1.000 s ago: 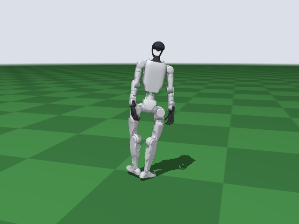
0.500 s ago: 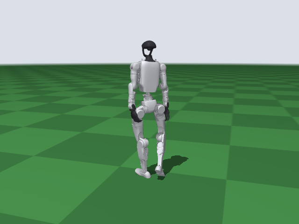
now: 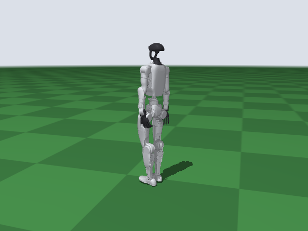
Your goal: In place motions
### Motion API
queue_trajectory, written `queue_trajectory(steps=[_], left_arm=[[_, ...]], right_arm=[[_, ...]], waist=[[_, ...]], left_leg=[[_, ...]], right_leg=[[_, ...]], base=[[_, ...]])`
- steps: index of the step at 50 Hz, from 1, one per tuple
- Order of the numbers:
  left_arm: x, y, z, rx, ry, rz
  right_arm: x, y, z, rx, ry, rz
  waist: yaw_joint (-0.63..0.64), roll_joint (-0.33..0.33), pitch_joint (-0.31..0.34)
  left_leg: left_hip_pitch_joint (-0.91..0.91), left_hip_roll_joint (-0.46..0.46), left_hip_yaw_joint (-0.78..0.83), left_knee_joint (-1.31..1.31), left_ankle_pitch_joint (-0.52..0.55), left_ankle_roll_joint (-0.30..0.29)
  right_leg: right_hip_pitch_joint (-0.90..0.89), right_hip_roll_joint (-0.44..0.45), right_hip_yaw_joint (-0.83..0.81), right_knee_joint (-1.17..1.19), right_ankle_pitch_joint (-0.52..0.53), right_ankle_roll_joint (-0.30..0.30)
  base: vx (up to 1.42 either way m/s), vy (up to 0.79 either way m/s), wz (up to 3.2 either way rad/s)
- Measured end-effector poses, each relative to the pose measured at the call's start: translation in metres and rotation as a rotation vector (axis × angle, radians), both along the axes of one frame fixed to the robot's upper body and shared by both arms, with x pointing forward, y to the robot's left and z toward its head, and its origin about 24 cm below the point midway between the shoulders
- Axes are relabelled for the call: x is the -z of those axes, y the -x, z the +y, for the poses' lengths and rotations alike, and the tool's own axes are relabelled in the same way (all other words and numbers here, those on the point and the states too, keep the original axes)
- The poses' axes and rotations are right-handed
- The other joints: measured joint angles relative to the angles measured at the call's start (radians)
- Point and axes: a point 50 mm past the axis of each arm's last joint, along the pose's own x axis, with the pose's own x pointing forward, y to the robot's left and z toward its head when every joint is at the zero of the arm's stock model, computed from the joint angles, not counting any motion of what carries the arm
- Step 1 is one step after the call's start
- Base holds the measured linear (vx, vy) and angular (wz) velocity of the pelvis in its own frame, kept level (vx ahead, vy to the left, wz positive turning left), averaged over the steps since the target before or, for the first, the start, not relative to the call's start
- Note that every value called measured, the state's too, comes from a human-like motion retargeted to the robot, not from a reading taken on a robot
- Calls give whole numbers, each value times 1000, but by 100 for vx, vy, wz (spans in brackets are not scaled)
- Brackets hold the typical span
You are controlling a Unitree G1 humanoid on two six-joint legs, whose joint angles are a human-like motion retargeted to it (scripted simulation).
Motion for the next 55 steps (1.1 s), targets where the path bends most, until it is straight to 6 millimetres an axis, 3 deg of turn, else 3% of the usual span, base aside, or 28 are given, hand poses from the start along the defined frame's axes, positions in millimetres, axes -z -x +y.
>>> queue_trajectory(steps=[3,8,17,24,30,32,35,39,40,42,45,50,55], left_arm=[[-4,23,-3,-3,6,95],[-7,36,-3,-17,15,162],[-4,23,-5,-43,21,98],[0,6,2,-7,-27,22],[1,8,4,48,-109,-2],[0,13,5,64,-120,7],[-1,20,5,81,-111,38],[-2,13,9,99,-77,50],[-2,6,11,102,-68,41],[-2,-2,20,114,-50,33],[-4,-3,32,129,-49,47],[-5,17,36,89,-93,91],[-6,26,26,43,-62,127]], right_arm=[[0,-11,5,53,-38,-26],[1,-25,16,96,-107,-78],[1,-23,16,-79,-82,-58],[1,-17,13,-82,-69,-33],[0,-15,2,-56,-36,-32],[-1,-18,-1,-51,-31,-41],[-3,-25,-5,-45,-30,-65],[-4,-42,-4,-6,-39,-141],[-5,-48,-3,6,-42,-161],[-4,-50,-1,27,-44,-166],[-3,-36,-2,69,-24,-112],[-3,3,-13,160,42,10],[-6,15,-22,231,89,54]], waist=[[-10,11,-24],[14,-4,-11],[4,-23,-11],[-17,-70,-5],[57,-104,18],[58,-93,11],[4,-66,-1],[-95,-5,70],[-108,6,94],[-121,22,115],[-105,34,113],[-46,45,49],[-56,61,35]], left_leg=[[-16,7,-8,1,-3,0],[-5,7,-14,3,-11,3],[-15,10,-7,25,-39,13],[-88,-18,9,186,-58,41],[-58,-124,-326,234,-92,153],[-41,-117,-350,207,-123,166],[-23,-90,-197,141,-149,234],[27,-43,-130,79,-163,221],[32,-24,-83,74,-169,221],[37,-17,-41,59,-173,238],[50,11,77,21,-180,235],[44,32,242,-11,-205,229],[53,50,350,-19,-239,220]], right_leg=[[-2,8,-24,-8,-5,-2],[15,9,-34,-5,-15,-9],[12,8,-20,9,-35,-9],[-36,-59,45,43,-20,3],[-102,-105,243,72,44,5],[-144,-94,306,88,69,9],[-204,-78,351,97,124,10],[-225,-27,337,82,193,-53],[-231,-23,315,86,182,-80],[-224,-52,112,89,118,-91],[-185,-102,-220,79,72,-92],[-206,-117,-247,174,92,-106],[-160,-128,-266,202,98,-123]], base=[[7,-4,36],[4,-3,12],[0,0,0],[-1,2,-34],[-3,12,-197],[-4,14,-214],[-10,11,-168],[-33,7,-162],[-42,-4,-217],[-33,-8,-229],[-10,-11,-237],[14,-16,-228],[10,-17,-172]])
